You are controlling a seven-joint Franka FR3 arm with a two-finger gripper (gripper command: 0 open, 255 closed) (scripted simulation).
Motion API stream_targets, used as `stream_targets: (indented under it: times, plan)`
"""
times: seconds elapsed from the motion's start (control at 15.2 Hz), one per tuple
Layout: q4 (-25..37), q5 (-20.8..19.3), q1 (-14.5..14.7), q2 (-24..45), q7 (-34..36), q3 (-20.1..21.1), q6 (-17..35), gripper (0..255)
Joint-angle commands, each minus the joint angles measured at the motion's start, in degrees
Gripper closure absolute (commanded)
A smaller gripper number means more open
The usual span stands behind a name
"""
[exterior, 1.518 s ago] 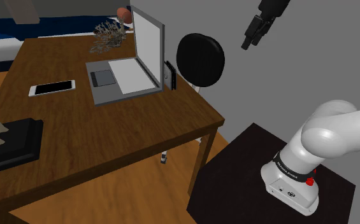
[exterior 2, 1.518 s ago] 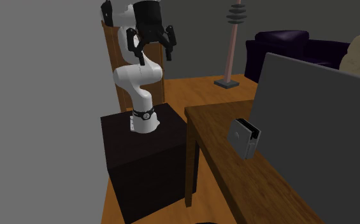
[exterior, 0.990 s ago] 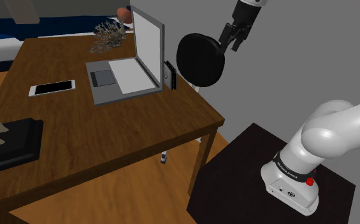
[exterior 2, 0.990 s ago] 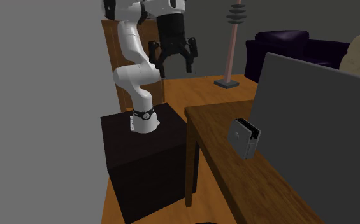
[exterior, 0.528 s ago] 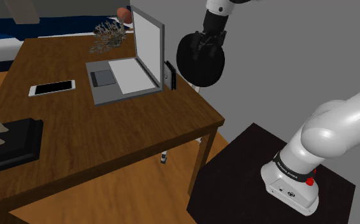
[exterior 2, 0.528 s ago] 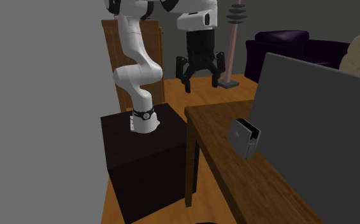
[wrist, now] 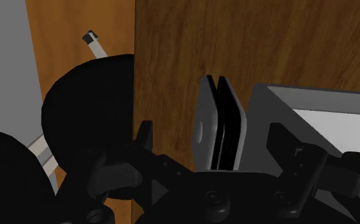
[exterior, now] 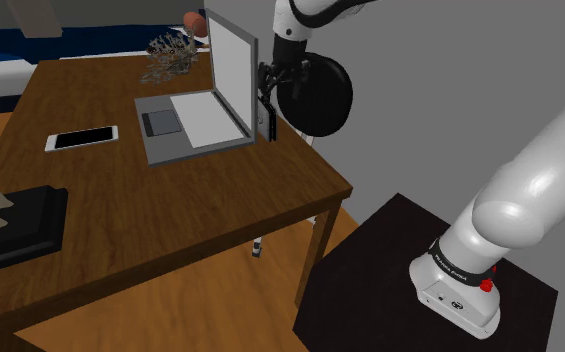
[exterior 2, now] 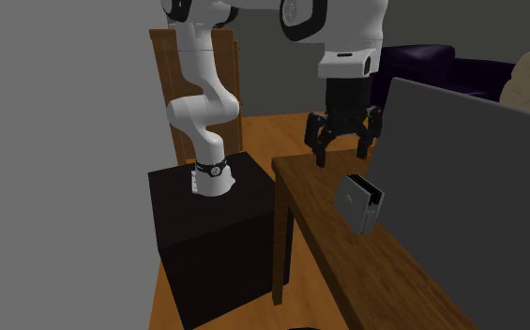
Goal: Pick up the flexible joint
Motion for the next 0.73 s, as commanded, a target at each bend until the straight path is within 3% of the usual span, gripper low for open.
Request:
stream_targets:
  times: [0.0, 0.13, 0.66]
  plan:
    - [3.64, -1.39, 0.26, 4.60, 3.08, 0.74, 0.22, 0]
    - [5.87, -2.22, 0.60, 7.19, 4.69, 0.98, 0.17, 0]
    - [1.47, -2.70, 0.68, 8.44, 5.10, 0.95, 5.78, 0]
